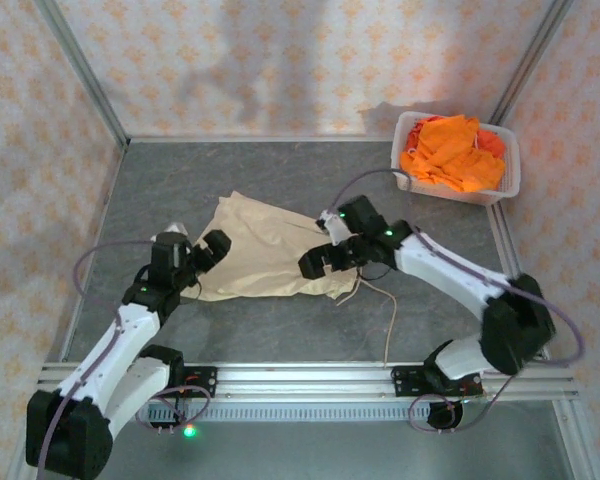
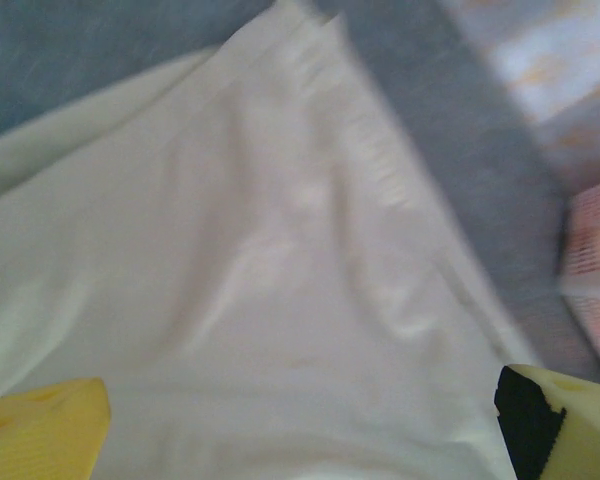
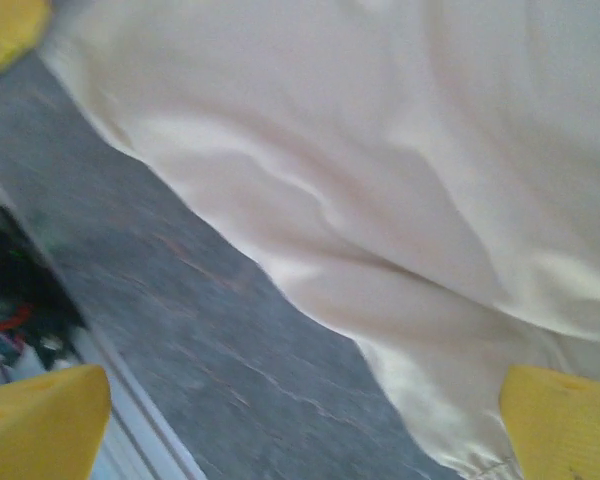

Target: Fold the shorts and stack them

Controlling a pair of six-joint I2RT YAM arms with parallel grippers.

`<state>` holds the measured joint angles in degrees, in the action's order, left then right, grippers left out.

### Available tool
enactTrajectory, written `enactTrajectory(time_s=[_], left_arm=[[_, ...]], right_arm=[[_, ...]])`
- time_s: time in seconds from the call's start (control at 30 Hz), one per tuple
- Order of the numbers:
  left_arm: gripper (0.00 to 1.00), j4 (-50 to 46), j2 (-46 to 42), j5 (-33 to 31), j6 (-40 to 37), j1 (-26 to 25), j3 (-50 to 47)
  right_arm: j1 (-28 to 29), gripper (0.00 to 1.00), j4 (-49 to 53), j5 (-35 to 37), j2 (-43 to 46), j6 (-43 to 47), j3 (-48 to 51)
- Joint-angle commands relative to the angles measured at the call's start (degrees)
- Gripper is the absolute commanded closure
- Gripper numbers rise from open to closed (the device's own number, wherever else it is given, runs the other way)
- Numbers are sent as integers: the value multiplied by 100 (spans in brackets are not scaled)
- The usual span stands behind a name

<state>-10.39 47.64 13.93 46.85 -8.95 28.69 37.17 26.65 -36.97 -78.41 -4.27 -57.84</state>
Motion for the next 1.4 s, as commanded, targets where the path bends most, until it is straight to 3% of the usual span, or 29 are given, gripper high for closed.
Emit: enactTrajectory(time_s=[0.0,0.1,0.3,0.5,0.73,1.03,1.23,1.37], left_arm=[[0,-369,-55,88,-239,26,400],[0,291,267,504,-44,17,230],[0,1202,1363,713,273,-3,-92],[0,1335,2156,490,218,-35,-286],[0,1076,2249,86,280,-36,-670],[0,787,1458,316,346,-293,-668],[0,281,747,303,213,-379,-230],[0,83,615,224,107,-387,-83]], right_arm=[[-12,1,-881,736,642,-1034,340],[-18,1,-1164,1131,801,-1592,622],[-21,0,-1744,254,105,-2892,832],[-8,0,-2146,-111,-595,-3729,1367],[-253,0,-944,566,-1304,-2871,1309],[-692,0,834,1721,-1563,-1056,168],[-754,1,716,990,-659,-990,-110],[-950,0,552,1345,259,-1522,105]])
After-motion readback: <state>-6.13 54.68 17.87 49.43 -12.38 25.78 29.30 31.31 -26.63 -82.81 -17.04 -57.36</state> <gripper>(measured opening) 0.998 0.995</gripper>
